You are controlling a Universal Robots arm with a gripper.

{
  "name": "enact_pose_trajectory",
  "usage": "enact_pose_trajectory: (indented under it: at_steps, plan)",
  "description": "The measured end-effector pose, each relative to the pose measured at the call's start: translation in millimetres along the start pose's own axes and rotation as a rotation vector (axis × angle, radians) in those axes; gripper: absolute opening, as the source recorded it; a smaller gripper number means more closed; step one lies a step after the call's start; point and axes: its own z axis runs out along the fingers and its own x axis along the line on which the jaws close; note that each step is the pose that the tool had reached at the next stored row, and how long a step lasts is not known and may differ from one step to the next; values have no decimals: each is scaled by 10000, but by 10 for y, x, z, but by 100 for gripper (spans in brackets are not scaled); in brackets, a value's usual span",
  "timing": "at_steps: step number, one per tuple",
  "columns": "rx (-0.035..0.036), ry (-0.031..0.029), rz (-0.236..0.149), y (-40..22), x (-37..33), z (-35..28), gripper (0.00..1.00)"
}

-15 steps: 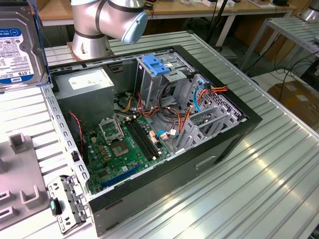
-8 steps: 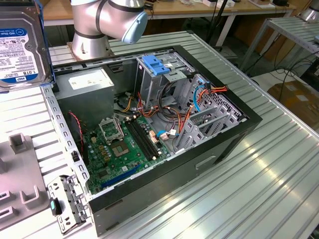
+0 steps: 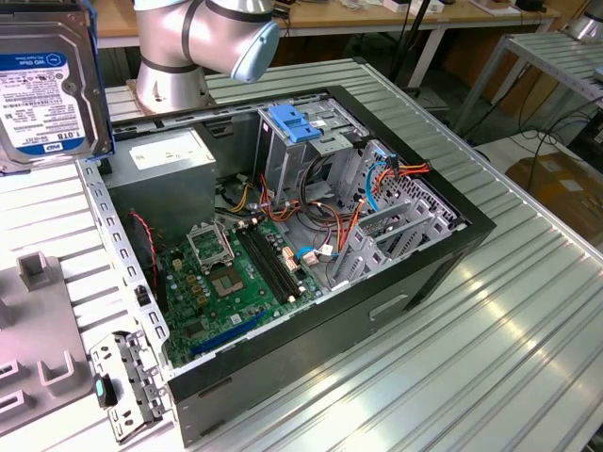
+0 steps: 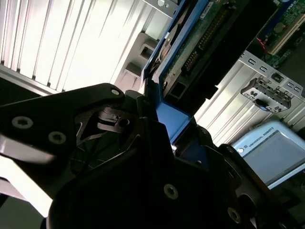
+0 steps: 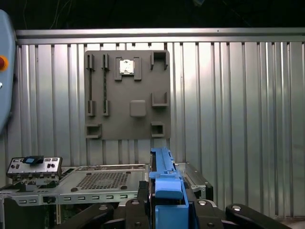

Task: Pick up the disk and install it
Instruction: 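Pick up the disk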

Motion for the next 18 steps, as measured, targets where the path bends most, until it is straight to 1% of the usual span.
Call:
enact_pose_trajectory:
  at_steps: [8,10,17,18]
  plan:
    - [-1,0,4,-84,0,-1,37]
    - [-1,0,6,-126,1,-1,37]
    - [-2,0,9,-213,1,-3,37]
    - [-2,-1,11,-235,1,-3,37]
